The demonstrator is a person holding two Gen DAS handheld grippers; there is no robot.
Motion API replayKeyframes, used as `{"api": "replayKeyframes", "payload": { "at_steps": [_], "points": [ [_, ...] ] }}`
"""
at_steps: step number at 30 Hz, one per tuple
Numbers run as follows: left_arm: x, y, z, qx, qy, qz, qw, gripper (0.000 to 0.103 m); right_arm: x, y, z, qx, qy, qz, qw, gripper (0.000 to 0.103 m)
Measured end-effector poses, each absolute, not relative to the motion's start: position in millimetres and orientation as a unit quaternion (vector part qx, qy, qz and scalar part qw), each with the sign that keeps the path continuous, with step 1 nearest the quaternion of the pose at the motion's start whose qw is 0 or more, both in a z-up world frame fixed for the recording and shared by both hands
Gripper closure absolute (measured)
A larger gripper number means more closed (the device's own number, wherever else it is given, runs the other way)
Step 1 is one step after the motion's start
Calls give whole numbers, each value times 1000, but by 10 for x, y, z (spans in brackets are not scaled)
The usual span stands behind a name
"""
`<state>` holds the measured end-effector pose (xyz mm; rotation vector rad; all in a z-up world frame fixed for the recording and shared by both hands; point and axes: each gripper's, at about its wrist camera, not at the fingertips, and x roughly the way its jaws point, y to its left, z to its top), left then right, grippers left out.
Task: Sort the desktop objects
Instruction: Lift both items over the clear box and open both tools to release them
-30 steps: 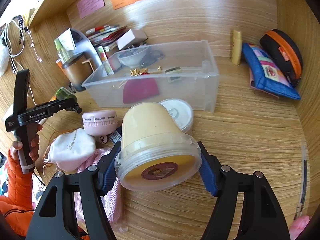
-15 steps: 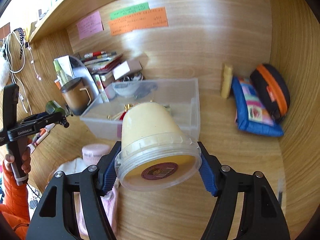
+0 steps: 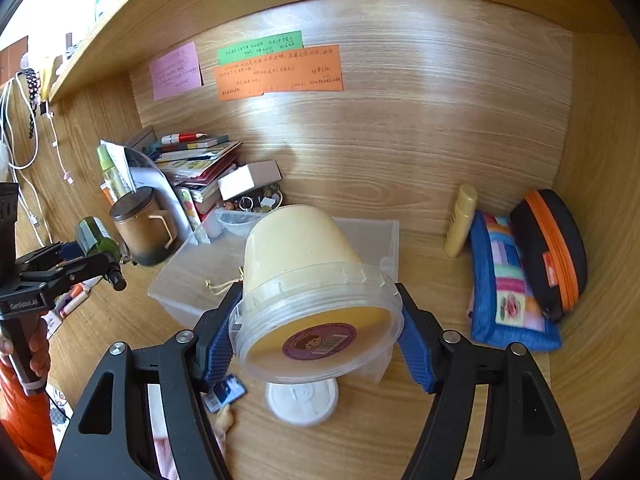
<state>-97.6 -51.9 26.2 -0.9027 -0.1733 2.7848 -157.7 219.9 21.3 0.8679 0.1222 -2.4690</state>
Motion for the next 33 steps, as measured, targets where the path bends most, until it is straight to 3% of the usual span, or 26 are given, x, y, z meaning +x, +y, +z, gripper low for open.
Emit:
{"api": "replayKeyframes", "payload": {
  "at_steps": [13, 33],
  "points": [
    [-1411, -303, 417, -305, -58, 941, 133, 24, -2005, 1978, 110, 351, 43, -897, 264, 36],
    [-2035, -110, 14, -370, -48, 919, 129, 24, -2350, 1643, -304, 400, 59, -875, 265, 36]
  ]
}}
